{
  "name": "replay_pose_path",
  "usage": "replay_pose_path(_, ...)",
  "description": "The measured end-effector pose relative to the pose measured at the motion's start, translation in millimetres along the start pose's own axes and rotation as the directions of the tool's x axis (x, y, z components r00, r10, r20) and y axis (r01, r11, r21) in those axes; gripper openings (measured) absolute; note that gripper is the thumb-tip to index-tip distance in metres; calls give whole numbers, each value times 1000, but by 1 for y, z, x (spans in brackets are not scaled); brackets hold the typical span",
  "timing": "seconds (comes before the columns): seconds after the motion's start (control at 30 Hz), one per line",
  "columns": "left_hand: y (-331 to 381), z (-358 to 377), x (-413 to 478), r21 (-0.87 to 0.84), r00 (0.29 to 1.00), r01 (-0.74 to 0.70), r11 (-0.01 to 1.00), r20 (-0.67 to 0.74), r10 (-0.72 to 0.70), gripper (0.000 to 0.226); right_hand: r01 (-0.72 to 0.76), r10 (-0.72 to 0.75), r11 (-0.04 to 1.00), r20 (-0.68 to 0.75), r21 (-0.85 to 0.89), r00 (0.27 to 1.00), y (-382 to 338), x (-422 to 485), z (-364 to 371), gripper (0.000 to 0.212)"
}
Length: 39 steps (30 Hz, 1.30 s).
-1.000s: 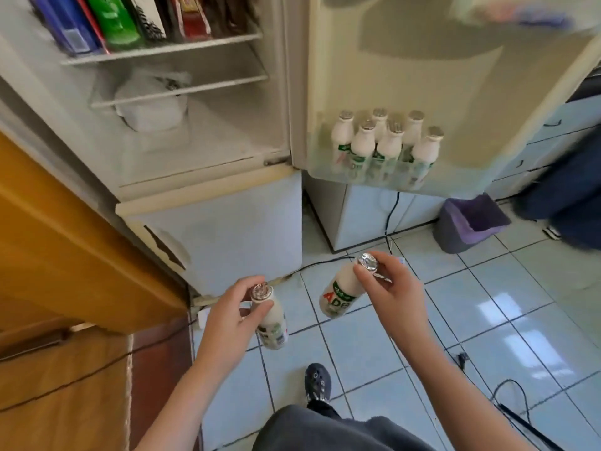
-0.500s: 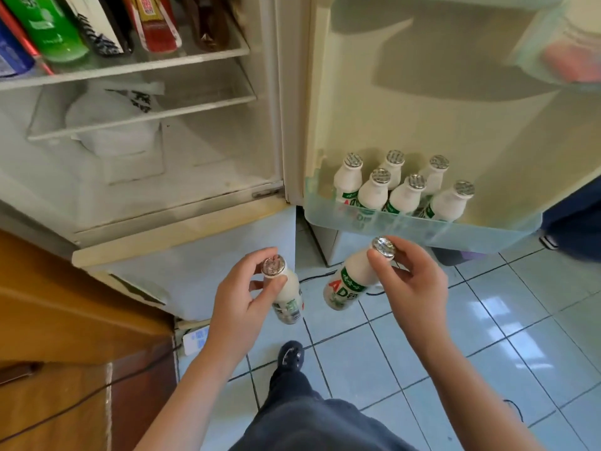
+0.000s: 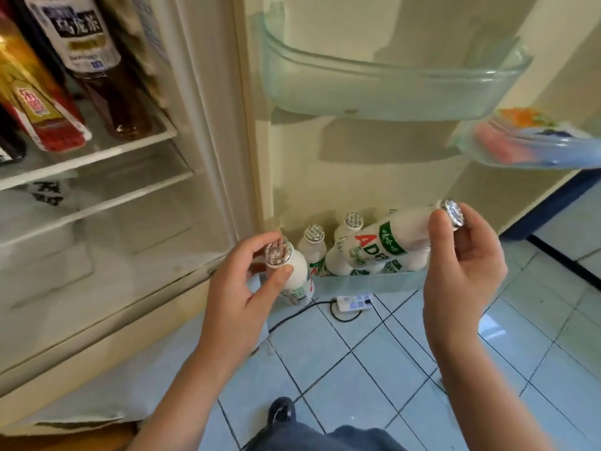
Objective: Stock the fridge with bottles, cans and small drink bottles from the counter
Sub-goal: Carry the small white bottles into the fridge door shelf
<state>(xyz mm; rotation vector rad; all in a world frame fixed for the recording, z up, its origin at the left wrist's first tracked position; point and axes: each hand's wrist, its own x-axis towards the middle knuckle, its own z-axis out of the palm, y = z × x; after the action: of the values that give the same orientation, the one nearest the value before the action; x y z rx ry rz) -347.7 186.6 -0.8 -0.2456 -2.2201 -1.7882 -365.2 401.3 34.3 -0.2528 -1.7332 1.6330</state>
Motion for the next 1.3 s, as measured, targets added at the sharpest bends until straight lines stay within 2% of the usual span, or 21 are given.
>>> replay_pose_path(0.2, -3, 14, 27, 11, 996, -79, 997, 34, 78, 30, 9, -8, 1000, -127, 8, 992, 2, 18, -3, 24)
replay_pose_path(0.33, -6, 22, 38, 73, 992, -127, 989, 29, 126, 27, 53, -53, 999, -192, -7, 980, 4, 34, -14, 13)
replay_pose_path(0.5, -10, 28, 46, 128, 988, -153, 980, 22, 151, 28, 93, -107, 993, -209, -75, 972, 17, 55, -29, 18)
replay_pose_path(0.63, -14, 29, 48, 171, 989, -148, 974, 43, 143, 28, 88, -117, 979, -153, -185, 981, 36, 70, -30, 23)
replay_pose_path(0.87, -19, 36, 47, 115, 997, -51, 992, 71, 43, 28, -45, 73, 919, 57, -391, 996, 80, 99, -30, 29)
replay_pose_path(1.0, -22, 44, 49, 24, 1000, 12, 1000, 29, -12, 29, -66, 183, 864, 188, -500, 965, 102, 106, -31, 28)
replay_pose_path(1.1, -21, 49, 50, 3, 1000, 3, 1000, 28, -3, 27, -81, 260, 835, 260, -545, 930, 115, 106, -32, 30)
replay_pose_path(1.2, -21, 55, 50, 51, 998, -26, 998, 65, 23, 29, -116, 321, 824, 287, -555, 903, 122, 104, -35, 26)
replay_pose_path(1.3, -27, 59, 49, 118, 994, 7, 993, 109, -20, 30, -160, 354, 832, 286, -532, 891, 125, 106, -38, 21)
